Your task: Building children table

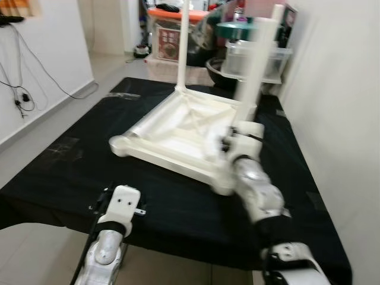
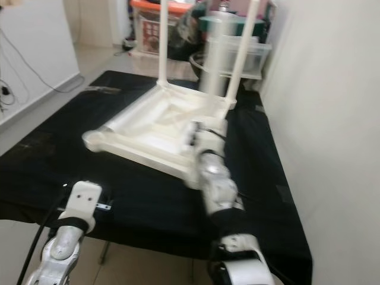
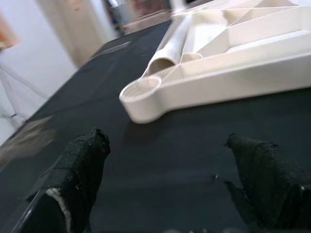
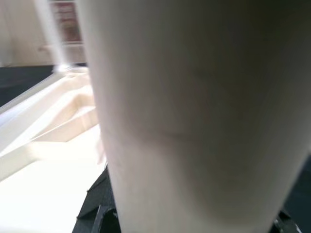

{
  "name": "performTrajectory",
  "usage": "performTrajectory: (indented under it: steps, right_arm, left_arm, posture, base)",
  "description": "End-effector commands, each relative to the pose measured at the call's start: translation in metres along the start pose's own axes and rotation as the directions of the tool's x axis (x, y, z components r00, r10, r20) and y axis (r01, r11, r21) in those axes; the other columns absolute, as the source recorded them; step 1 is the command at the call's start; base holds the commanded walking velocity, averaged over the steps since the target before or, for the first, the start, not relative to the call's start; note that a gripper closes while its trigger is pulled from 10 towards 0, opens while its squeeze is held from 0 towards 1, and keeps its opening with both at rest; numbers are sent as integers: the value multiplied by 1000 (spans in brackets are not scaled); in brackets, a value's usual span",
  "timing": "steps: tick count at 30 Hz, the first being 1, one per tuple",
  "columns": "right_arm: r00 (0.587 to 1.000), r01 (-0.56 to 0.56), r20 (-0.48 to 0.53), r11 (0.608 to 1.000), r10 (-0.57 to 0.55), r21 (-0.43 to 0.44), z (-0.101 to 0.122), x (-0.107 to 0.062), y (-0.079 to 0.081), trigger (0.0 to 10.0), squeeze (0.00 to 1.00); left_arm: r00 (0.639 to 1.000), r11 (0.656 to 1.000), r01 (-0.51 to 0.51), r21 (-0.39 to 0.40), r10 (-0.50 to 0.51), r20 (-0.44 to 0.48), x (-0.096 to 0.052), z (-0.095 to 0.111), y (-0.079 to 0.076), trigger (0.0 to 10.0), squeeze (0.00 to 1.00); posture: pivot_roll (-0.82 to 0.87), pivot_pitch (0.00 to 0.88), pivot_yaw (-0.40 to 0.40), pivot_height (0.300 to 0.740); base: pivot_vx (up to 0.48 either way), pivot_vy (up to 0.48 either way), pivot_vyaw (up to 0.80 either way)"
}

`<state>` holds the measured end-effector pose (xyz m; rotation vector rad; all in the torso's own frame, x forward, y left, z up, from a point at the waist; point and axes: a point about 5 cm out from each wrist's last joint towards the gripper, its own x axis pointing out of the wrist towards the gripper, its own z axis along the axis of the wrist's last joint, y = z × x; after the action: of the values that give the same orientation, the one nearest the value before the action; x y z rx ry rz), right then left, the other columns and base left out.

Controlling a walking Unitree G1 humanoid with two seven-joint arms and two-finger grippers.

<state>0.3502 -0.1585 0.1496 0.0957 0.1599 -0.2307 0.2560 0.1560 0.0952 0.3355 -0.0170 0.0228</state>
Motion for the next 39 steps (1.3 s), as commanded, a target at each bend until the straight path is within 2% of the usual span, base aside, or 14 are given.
performTrajectory:
  steps: [1,2,5,7,9,11,17,24,25,27,28,31,33,39]
  right_arm:
    - [978,17,-205,998,-30,-64,-38,-10,-9,0,0]
    - [978,-47,-203,997,34,-61,-34,-12,-4,10000,0]
    - [964,-169,-206,986,169,18,-26,-13,9,10000,0]
    - [944,-316,-77,945,322,84,-4,-12,30,10000,1000]
    - [928,-367,-33,925,371,95,3,-12,37,10000,1000]
    - [836,-548,34,831,548,98,22,-12,56,10000,0]
    - [314,-948,109,318,943,-16,44,-39,68,10000,0]
    - [152,-988,39,153,988,-4,27,-48,67,10000,0]
    - [181,-983,13,181,983,7,17,-46,70,9922,0]
    - [400,-916,-47,401,915,9,0,-28,74,0,0]
    - [620,-783,-119,622,776,-22,-13,-9,68,0,0]
    - [739,-669,-163,740,654,-64,-20,1,62,0,0]
    - [963,-104,-253,994,89,-44,-40,22,4,0,0]
    - [950,157,-266,986,-165,-51,-53,9,-31,0,0]
  left_arm:
    - [1000,1000,21,5,-21,2,2,1,-4,10000,0]
    - [1000,1000,24,4,-24,0,2,1,-5,10000,0]
    - [1000,1000,30,3,-30,0,2,0,-7,10000,0]
    - [1000,999,32,2,-32,1,3,1,-8,10000,0]
    - [1000,1000,31,2,-31,2,3,1,-8,10000,0]
    - [1000,1000,26,0,-26,2,3,1,-7,10000,0]
    - [1000,1000,24,0,-24,3,3,1,-6,10000,0]
    - [1000,1000,24,2,-24,6,4,2,-6,10000,0]
    - [1000,1000,22,4,-22,6,4,2,-5,10000,0]
    - [1000,1000,21,6,-21,7,3,2,-5,10000,0]
    - [1000,1000,22,6,-22,6,3,2,-4,10000,0]
    - [1000,1000,22,7,-22,6,3,2,-4,10000,0]
    - [1000,1000,26,8,-26,6,2,2,-5,10000,0]
    - [1000,999,31,9,-31,4,1,2,-5,10000,0]
  posture:
    - [39,0,-74,740]
    - [37,0,-73,740]
    - [36,0,-73,740]
    - [47,0,-84,740]
    - [47,0,-84,740]
    - [48,0,-88,740]
    - [64,0,-101,740]
    - [72,0,-107,740]
    - [75,0,-108,740]
    - [76,0,-107,740]
    - [72,0,-96,740]
    - [72,0,-96,740]
    - [67,0,-95,740]
    - [59,0,-79,740]
  base:
    - [0,0,0]
    - [0,0,0]
    - [0,0,0]
    - [0,0,0]
    - [0,0,0]
    - [0,0,0]
    - [0,0,0]
    - [0,0,0]
    - [0,0,0]
    - [0,0,0]
    - [0,0,0]
    - [0,0,0]
    - [0,0,0]
    - [0,0,0]
